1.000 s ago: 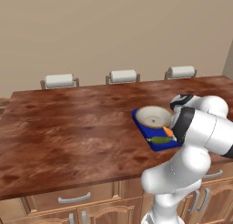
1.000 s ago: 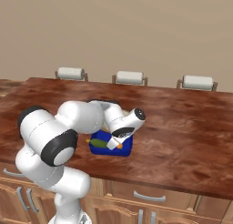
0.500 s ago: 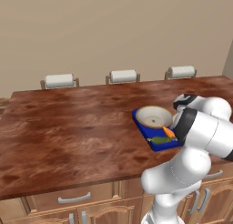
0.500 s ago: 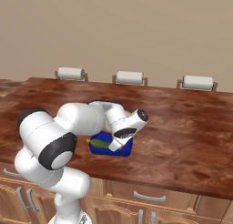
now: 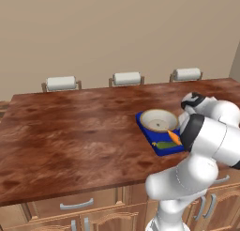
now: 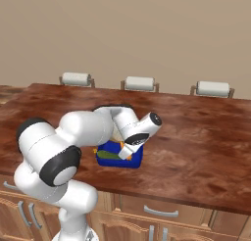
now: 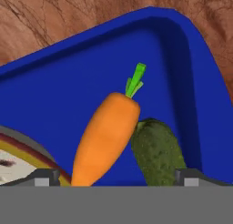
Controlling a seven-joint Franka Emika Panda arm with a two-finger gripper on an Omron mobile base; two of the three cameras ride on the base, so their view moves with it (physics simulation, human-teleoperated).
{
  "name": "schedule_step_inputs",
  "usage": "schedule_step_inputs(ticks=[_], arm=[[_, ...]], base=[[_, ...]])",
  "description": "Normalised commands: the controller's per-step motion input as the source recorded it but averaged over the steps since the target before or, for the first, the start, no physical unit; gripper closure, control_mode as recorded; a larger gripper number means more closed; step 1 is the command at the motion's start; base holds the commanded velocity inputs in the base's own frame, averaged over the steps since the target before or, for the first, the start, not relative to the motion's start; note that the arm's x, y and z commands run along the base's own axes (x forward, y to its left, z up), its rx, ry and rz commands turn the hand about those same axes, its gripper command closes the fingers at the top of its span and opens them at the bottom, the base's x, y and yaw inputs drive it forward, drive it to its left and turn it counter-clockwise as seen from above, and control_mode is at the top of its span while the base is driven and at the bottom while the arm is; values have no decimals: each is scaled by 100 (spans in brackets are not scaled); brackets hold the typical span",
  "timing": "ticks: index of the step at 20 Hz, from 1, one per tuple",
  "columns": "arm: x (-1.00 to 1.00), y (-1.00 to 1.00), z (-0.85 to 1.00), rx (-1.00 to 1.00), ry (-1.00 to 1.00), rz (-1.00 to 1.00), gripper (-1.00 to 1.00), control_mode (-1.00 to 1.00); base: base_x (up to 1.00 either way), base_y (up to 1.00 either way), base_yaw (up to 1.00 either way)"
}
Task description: Place the two vegetables and bowl onto the tray for setting up a vegetable dip station.
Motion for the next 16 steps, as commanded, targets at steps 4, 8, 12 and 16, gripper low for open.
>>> schedule_step_inputs(ticks=[4, 8, 12, 16], arm=[[4, 0, 24, 0, 0, 0, -100, -100], [-5, -1, 19, 0, 1, 9, -100, -100], [-16, 0, 16, 0, -4, 23, -100, -100], [-20, 0, 19, -5, -11, 30, -100, -100]], base=[[0, 0, 0], [0, 0, 0], [0, 0, 0], [0, 0, 0]])
